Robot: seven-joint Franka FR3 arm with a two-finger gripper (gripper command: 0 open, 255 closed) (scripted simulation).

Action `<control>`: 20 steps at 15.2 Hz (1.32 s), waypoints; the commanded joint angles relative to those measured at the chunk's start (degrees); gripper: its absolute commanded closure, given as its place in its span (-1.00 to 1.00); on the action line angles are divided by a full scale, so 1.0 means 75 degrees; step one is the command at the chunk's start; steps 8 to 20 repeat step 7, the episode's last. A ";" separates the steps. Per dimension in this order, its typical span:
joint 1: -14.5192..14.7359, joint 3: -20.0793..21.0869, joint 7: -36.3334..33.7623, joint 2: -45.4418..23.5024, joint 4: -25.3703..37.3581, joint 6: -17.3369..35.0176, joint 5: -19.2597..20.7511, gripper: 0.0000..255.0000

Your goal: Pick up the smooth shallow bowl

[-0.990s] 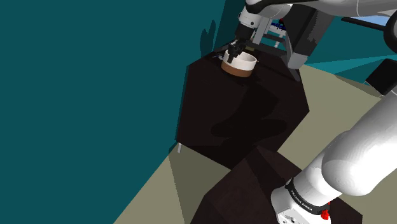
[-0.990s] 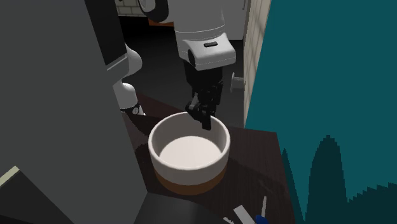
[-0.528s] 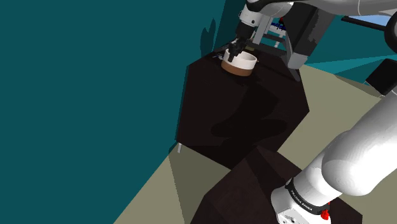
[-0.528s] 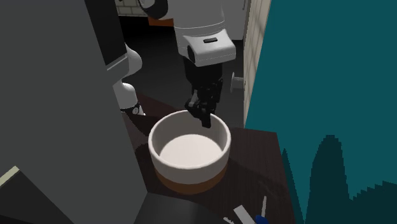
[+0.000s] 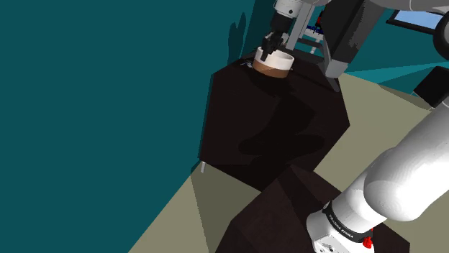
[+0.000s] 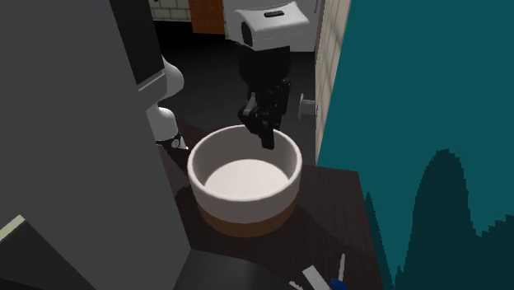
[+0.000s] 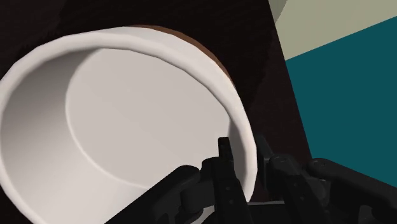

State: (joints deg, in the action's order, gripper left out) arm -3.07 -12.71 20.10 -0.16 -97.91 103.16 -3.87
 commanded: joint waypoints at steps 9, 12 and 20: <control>-0.0009 -0.0008 -0.0027 -0.0078 0.0753 -0.0674 -0.0010 1.00; -0.0009 -0.0008 -0.0027 -0.0078 0.0753 -0.0674 -0.0010 1.00; -0.0009 -0.0008 -0.0027 -0.0078 0.0753 -0.0674 -0.0010 1.00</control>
